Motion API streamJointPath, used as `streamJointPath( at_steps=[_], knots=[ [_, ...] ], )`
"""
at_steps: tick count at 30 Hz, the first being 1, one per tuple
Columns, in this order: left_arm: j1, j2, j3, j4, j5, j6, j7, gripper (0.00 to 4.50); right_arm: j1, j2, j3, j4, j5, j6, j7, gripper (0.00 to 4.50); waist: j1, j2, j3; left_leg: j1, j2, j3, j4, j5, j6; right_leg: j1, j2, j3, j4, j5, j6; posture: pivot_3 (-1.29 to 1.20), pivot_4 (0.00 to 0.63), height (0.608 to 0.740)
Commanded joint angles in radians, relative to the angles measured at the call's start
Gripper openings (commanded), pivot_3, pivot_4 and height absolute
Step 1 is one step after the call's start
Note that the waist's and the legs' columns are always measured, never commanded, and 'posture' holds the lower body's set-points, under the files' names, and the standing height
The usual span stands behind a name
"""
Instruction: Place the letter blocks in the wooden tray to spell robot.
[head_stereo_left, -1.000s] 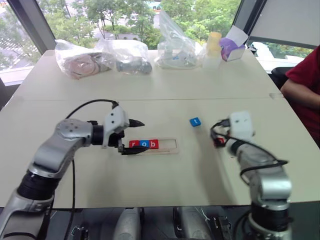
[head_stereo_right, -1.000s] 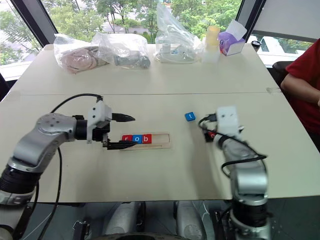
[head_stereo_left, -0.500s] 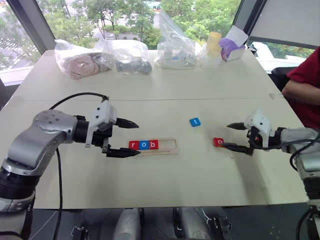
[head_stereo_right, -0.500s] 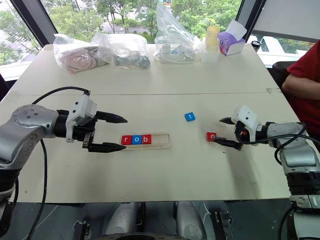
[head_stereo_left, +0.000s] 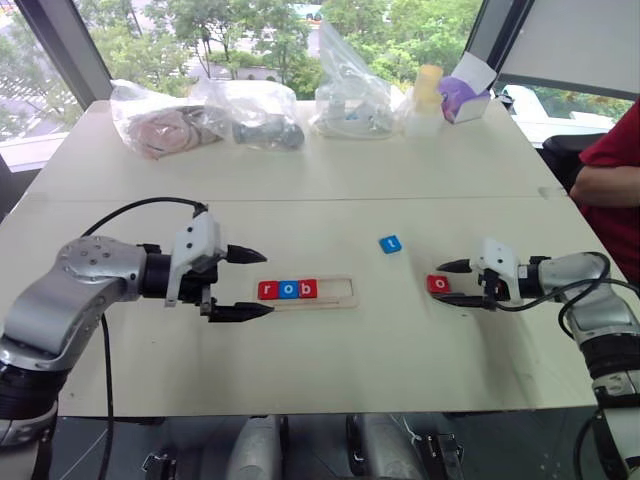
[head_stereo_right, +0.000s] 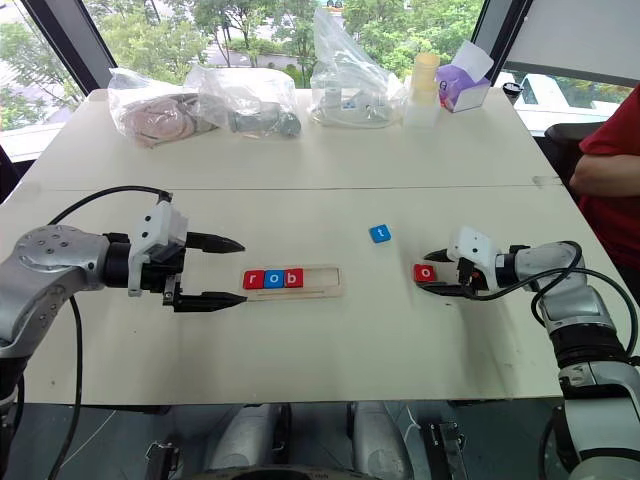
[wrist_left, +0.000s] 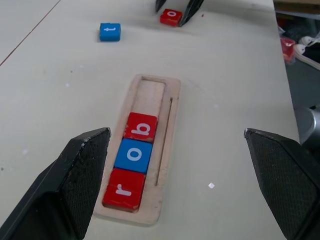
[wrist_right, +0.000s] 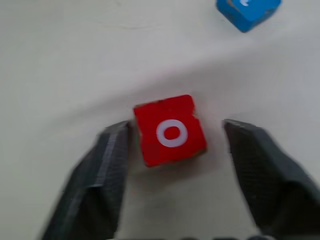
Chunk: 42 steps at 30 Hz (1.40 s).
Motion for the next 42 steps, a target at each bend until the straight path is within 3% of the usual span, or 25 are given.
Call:
streamJointPath(
  at_steps=[1, 5, 8, 13, 24, 42],
  knots=[
    [0.003, 0.031, 0.050, 0.012, 0.015, -0.031, -0.005, 4.50, 0.008, -0.004, 0.000, -0.008, -0.015, -0.017, -0.014, 1.12, 0.000, 0.000, 0.000, 0.000, 0.000, 0.000, 0.000, 0.000, 0.000, 0.000, 0.000, 0.000, 0.000, 0.000, 0.000, 0.00, 0.150, 0.740],
    [0.005, 0.051, 0.060, 0.073, 0.047, -0.069, -0.008, 4.50, -0.003, -0.006, 0.015, -0.083, -0.059, -0.030, -0.065, 1.14, -0.001, 0.000, 0.000, 0.001, 0.000, 0.000, 0.000, 0.000, 0.000, 0.001, 0.000, 0.000, 0.000, 0.000, 0.000, 0.00, 0.150, 0.740],
    [0.019, 0.044, 0.067, 0.163, 0.113, -0.135, 0.033, 4.50, -0.039, 0.064, 0.045, -0.286, -0.028, 0.132, -0.104, 1.14, -0.006, 0.000, 0.000, 0.002, 0.000, 0.000, 0.000, 0.000, 0.000, 0.000, 0.000, 0.001, 0.001, 0.000, 0.000, 0.00, 0.150, 0.740],
    [0.089, 0.048, 0.093, 0.104, 0.086, -0.122, 0.026, 4.50, -0.106, 0.169, 0.128, -0.438, -0.021, 0.375, -0.133, 1.14, -0.017, 0.000, 0.000, 0.000, 0.001, -0.002, 0.000, 0.000, 0.000, -0.003, -0.001, 0.001, 0.004, 0.000, 0.000, 0.00, 0.150, 0.740],
    [0.210, 0.029, 0.161, -0.067, 0.027, -0.036, 0.109, 4.50, -0.173, 0.263, 0.278, -0.517, -0.068, 0.480, -0.152, 1.14, 0.006, 0.000, 0.000, -0.002, 0.000, -0.002, 0.000, 0.000, 0.000, -0.003, -0.003, 0.000, 0.003, 0.000, 0.000, 0.00, 0.150, 0.740],
    [0.218, -0.015, 0.187, -0.058, 0.012, -0.035, 0.171, 4.50, -0.195, 0.329, 0.355, -0.448, -0.121, 0.443, -0.187, 1.14, 0.003, 0.000, 0.000, -0.001, 0.001, -0.002, 0.000, 0.000, 0.000, -0.003, -0.002, 0.000, 0.003, 0.000, 0.000, 0.00, 0.150, 0.740]
  ],
)
